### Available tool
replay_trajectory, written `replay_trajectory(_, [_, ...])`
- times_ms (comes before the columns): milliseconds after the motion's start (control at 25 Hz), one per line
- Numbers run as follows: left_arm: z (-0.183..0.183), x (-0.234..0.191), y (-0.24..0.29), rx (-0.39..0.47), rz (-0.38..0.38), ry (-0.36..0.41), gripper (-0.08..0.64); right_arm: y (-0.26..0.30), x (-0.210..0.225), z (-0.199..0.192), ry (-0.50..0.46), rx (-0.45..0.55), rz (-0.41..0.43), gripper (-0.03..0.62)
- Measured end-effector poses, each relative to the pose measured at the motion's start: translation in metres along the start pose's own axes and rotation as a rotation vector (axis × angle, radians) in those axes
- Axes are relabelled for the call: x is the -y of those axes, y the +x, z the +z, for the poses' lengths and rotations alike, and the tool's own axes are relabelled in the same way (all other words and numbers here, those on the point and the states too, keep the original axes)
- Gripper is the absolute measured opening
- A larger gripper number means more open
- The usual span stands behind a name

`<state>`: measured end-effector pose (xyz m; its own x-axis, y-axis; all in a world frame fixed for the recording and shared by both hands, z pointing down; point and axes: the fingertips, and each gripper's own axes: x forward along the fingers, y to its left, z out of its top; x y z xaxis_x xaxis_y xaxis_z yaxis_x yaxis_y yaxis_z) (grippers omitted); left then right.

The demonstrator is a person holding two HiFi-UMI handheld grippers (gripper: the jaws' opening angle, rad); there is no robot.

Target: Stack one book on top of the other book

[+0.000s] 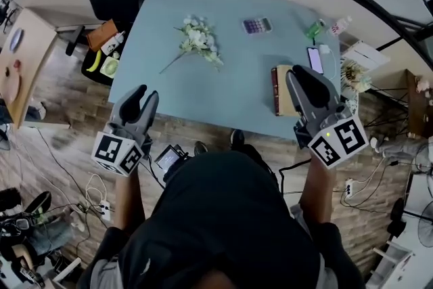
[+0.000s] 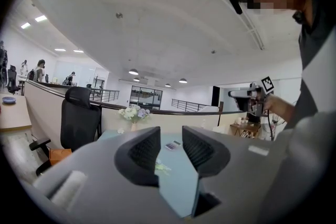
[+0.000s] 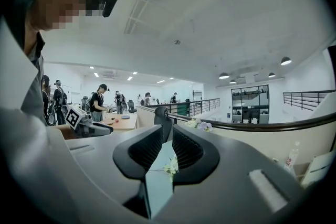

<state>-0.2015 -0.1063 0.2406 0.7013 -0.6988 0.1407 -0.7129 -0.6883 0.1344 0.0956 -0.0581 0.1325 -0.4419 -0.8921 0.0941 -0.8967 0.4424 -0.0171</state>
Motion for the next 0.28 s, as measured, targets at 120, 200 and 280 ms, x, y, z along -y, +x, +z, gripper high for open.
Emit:
replay_trajectory(120, [0.0, 0.003, -0.002, -0.008, -0.02, 0.003, 0.176, -0.003, -0.003, 0.0, 0.004, 0.001, -0.016, 0.063])
replay_trajectory(200, [-0.002, 0.006, -0.006, -0.009, -0.031, 0.001, 0.176, -0.006, -0.006, 0.0, 0.006, -0.001, -0.023, 0.063])
replay_trajectory(280, [-0.004, 0.009, -0.011, -0.009, -0.041, -0.001, 0.176, -0.01, -0.011, 0.0, 0.008, -0.003, -0.03, 0.063])
